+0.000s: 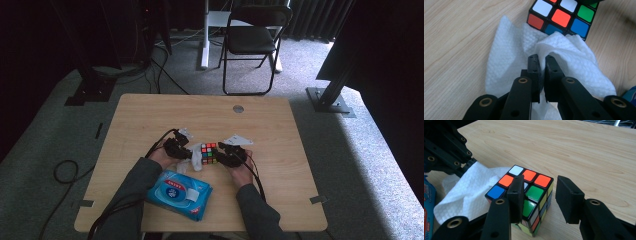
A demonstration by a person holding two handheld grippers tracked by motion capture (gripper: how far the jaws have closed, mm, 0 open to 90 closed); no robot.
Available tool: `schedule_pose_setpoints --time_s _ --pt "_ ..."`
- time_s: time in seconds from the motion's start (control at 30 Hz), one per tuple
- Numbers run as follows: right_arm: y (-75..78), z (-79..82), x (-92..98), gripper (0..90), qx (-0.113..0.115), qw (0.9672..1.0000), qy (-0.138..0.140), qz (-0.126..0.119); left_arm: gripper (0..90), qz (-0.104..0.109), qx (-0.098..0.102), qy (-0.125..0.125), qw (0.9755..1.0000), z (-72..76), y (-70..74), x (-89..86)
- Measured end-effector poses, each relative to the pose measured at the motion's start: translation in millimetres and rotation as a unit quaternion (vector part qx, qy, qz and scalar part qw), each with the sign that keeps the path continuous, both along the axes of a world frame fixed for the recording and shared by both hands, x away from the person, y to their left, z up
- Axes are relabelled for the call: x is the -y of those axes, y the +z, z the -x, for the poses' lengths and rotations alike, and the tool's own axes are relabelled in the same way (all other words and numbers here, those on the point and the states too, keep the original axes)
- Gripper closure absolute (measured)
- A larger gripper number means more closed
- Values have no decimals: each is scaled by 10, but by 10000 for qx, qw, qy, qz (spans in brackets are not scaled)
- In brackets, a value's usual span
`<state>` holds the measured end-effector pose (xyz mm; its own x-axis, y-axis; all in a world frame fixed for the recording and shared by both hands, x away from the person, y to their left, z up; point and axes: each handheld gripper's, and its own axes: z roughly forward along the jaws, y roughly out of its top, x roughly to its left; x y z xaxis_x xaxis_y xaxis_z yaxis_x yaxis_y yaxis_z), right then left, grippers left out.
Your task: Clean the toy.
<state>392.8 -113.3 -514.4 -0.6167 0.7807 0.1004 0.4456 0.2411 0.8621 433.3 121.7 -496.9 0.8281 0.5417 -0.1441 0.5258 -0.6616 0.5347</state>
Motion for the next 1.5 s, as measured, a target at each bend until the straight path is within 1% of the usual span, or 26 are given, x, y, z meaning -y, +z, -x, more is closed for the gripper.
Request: schedule_pose_setpoints --time_s 0.03,0.07,0.13,0.2,0.27,0.37,0.4,0.43,0.53,0.6,0.63,0.7,0.77,0.83,0.87,0.93,1.03,1.07,1.13,1.27,1.37,1.5 --pt "0 0 0 588 -5 10000 0 -8 846 59 -125 -39 9999 -2 -4 -4" --pt "0 1 0 589 -5 10000 -6 -4 846 63 -137 -58 9999 3 -5 -3" --pt "0 0 0 588 -11 10000 -5 -10 845 43 -47 -94 9999 17 1 5" --pt "-2 -2 0 588 -10 10000 -4 -18 846 -30 54 -126 9999 24 0 20" --pt "-1 1 -1 592 -12 10000 -11 -13 849 -84 219 -135 9996 34 1 29" --pt "0 3 -1 598 -21 10000 -12 -17 855 -34 372 -94 9993 34 18 10" --pt "0 3 -1 598 -21 10000 -12 -17 856 -34 372 -94 9993 34 18 10" --pt "0 3 -1 601 -24 10000 -12 -24 856 54 510 -41 9987 30 33 -10" --pt "-1 5 -4 625 -53 10000 -7 -71 860 122 675 11 9976 31 52 -20" --pt "-2 5 -3 632 -64 9999 -3 -84 863 157 714 31 9973 30 57 -24" --pt "-2 4 -1 637 -73 9999 9 -95 863 218 785 74 9967 29 71 -34" --pt "-1 2 2 641 -95 9999 18 -107 866 345 843 120 9958 27 89 -45" --pt "-2 -1 5 645 -104 9999 24 -120 869 436 899 101 9949 27 113 -55" --pt "-3 -3 5 656 -137 9998 24 -160 869 601 926 108 9938 28 143 -52" --pt "-4 -2 2 669 -154 9997 29 -182 869 648 924 107 9936 26 152 -42" --pt "-2 1 -5 676 -174 9997 10 -190 869 602 922 82 9939 20 151 0" --pt "7 4 -12 682 -191 9997 -11 -157 870 435 942 44 9946 6 122 87" --pt "10 4 -10 683 -196 9997 -8 -148 869 409 938 46 9947 3 117 103" --pt "11 2 -7 682 -204 9997 -1 -152 869 347 971 64 9946 -7 111 133" --pt "9 -2 -6 683 -238 9995 -14 -191 869 295 948 154 9949 -34 111 141" --pt "11 -4 -4 683 -257 9995 -15 -190 869 229 916 159 9954 -47 94 168" --pt "11 -2 -8 683 -275 9994 -47 -203 869 199 894 190 9956 -53 85 173"
